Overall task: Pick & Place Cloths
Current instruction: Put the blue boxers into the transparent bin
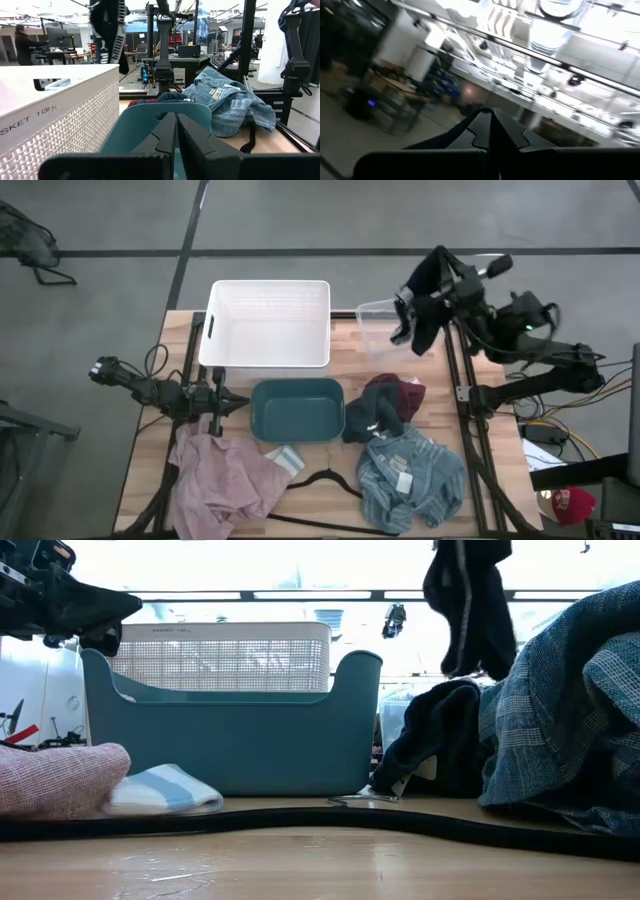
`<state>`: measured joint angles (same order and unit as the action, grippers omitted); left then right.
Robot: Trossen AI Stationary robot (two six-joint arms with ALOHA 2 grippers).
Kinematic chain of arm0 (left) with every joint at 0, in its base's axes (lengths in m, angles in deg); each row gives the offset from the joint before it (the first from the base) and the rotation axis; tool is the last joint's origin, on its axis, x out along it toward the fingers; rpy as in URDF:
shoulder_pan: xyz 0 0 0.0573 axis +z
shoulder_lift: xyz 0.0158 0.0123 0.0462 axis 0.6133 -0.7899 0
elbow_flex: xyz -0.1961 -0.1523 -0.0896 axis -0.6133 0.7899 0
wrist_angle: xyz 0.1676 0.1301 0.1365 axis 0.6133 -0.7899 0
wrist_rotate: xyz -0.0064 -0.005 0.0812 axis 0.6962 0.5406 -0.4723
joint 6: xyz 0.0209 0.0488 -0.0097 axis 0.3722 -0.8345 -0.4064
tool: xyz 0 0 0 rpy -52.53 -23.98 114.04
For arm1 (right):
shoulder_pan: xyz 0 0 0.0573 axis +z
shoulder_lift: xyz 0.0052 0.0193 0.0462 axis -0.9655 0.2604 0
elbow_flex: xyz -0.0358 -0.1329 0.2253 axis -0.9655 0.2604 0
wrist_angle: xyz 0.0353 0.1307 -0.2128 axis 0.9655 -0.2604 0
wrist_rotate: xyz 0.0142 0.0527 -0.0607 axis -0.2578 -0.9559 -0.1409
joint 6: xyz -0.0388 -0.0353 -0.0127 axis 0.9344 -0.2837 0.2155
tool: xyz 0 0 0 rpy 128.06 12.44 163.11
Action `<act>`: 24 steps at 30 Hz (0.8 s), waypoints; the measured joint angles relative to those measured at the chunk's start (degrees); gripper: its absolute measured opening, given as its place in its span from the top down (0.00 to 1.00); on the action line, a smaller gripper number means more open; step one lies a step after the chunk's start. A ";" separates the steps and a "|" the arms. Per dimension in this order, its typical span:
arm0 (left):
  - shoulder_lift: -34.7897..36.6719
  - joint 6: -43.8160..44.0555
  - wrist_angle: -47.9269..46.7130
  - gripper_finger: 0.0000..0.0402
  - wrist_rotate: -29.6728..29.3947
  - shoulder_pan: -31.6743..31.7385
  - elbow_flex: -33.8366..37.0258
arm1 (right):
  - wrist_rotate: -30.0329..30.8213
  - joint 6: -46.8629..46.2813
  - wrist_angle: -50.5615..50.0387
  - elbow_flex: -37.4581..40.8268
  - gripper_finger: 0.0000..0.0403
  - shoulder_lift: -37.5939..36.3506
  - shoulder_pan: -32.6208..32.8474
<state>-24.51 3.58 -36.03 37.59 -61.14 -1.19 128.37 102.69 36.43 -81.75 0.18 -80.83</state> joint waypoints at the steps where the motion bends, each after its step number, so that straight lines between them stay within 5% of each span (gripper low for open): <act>1: 0.02 -0.01 0.00 0.94 0.01 -0.01 0.00 | 0.02 -0.16 0.01 -0.11 0.98 0.73 -1.34; 12: 0.02 -0.02 0.02 0.94 0.02 0.00 0.00 | 0.02 -8.83 -8.93 2.78 0.98 5.57 -11.82; 24: 0.01 -0.02 0.00 0.94 0.01 -0.01 0.00 | 0.02 -14.38 -19.70 6.74 0.98 6.57 -15.55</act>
<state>-24.50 3.56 -36.03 37.61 -61.15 -1.19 128.39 88.31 16.73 -75.01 6.75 -96.38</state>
